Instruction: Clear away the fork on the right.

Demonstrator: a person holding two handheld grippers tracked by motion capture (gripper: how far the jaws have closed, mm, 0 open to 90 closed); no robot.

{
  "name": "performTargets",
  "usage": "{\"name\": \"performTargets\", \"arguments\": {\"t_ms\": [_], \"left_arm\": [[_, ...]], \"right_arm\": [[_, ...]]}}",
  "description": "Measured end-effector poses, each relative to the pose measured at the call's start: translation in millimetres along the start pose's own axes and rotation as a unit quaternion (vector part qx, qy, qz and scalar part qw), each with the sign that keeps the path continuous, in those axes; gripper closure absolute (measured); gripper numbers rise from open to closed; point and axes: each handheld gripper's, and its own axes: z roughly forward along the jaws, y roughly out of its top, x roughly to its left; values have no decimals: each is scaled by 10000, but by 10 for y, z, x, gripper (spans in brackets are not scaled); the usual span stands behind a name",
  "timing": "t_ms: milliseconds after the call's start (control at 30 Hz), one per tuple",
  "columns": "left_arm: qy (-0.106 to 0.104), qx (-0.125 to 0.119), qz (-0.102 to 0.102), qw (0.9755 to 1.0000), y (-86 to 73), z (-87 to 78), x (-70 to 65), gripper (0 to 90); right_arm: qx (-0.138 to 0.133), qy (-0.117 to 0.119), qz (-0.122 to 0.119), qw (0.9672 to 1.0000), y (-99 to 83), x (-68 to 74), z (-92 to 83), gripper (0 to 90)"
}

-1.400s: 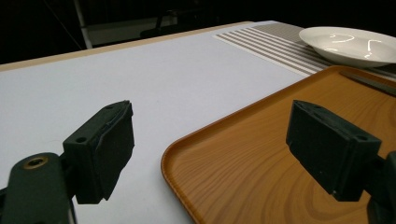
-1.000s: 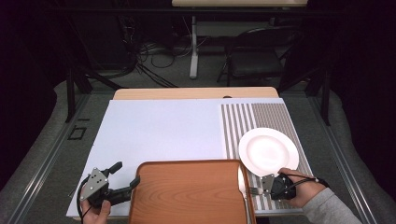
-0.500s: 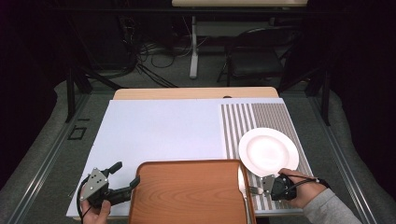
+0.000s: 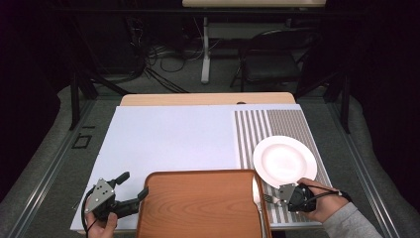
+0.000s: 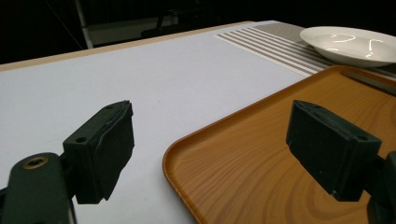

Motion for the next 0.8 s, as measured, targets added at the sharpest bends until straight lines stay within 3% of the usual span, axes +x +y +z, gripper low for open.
{"name": "performTargets", "arguments": {"t_ms": [133, 300, 400, 433, 567, 600, 633, 800], "left_arm": [[4, 3, 4, 10000, 1, -1, -1, 153], [6, 0, -3, 10000, 1, -1, 0, 153], [8, -1, 4, 10000, 1, -2, -1, 153], [6, -1, 1, 10000, 1, -2, -1, 153], [4, -1, 7, 10000, 1, -2, 0, 153], [4, -1, 7, 10000, 1, -2, 0, 153], [7, -7, -4, 10000, 1, -3, 0, 153], [4, -2, 10, 10000, 2, -2, -1, 153]], "right_arm": [[-169, -11, 145, 9998, -7, 0, -31, 856], [-501, -23, 564, 9971, -29, -5, -99, 856], [-694, -77, 596, 9958, -37, -24, -138, 856], [-719, -54, 794, 9942, -42, -8, -158, 856], [-1022, -105, 821, 9913, -55, -26, -208, 856], [-1070, -97, 1007, 9891, -60, -9, -222, 856], [-1171, -125, 985, 9881, -63, -21, -231, 856], [-1197, -242, 1238, 9848, -25, -7, -264, 855]]}}
